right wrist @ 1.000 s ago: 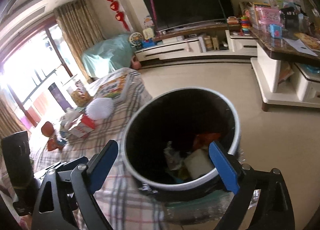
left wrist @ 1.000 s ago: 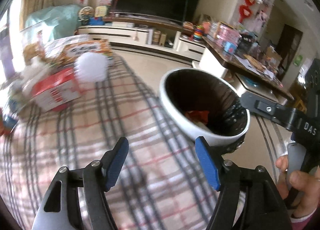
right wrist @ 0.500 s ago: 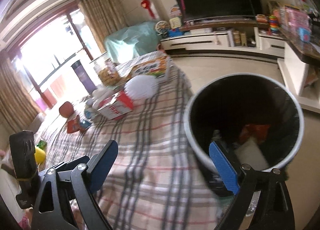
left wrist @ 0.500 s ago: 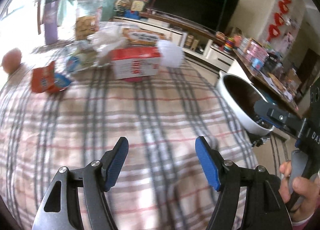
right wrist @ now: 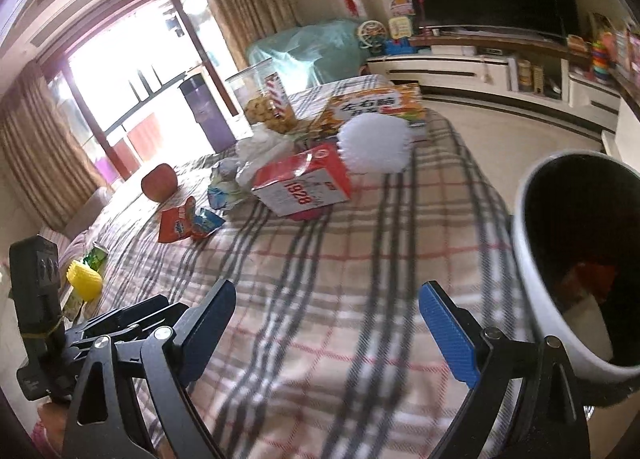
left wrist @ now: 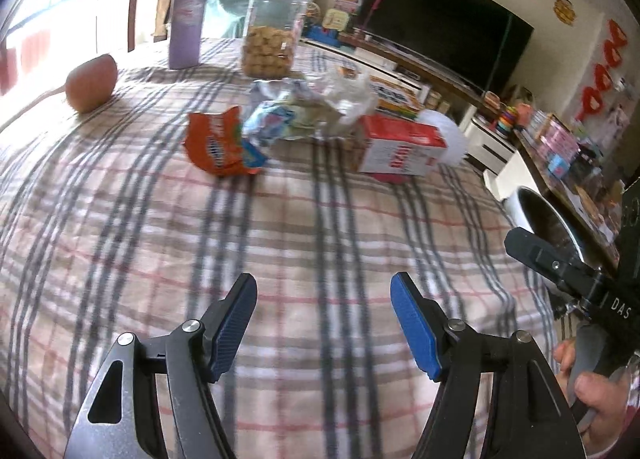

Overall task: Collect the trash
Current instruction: 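Move both open tools back over the bed toward the remaining trash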

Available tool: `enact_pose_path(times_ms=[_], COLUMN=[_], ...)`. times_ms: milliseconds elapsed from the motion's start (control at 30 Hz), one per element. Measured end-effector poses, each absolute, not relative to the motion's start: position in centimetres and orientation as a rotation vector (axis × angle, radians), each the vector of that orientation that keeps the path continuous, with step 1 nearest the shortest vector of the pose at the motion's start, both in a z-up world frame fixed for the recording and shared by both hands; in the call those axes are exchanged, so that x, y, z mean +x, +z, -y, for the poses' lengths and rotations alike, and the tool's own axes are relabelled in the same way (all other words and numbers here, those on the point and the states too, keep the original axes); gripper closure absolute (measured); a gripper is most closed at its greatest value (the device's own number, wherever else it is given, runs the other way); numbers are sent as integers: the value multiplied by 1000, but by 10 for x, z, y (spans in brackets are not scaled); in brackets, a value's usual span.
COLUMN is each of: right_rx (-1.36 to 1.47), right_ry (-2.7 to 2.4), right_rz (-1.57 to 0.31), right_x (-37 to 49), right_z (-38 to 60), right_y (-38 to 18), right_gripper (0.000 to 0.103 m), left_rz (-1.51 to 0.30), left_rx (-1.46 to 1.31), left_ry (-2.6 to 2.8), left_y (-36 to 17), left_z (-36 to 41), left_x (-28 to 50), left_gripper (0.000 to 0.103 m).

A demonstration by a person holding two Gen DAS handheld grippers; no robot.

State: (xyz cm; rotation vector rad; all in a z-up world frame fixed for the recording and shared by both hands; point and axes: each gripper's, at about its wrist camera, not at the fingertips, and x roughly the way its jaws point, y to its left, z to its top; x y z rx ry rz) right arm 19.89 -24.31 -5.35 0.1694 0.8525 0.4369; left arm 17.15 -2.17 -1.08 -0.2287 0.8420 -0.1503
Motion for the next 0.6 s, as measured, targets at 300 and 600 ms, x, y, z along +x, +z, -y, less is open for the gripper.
enact_pose_path(times_ms=[300,600], right_rx=[138,47], right_ry=[463,473], right_rz=[-870,-863], right_x=[223,249], right_z=[212,177], right_y=[-60,-64], right_gripper=[8,5], left_rz=[-845,-823], left_rx=[-251,-256], left_ry=[-87,-50], left_y=[-9,-4], left_z=[-3,-34], left_x=[185,232], left_gripper=[34,34])
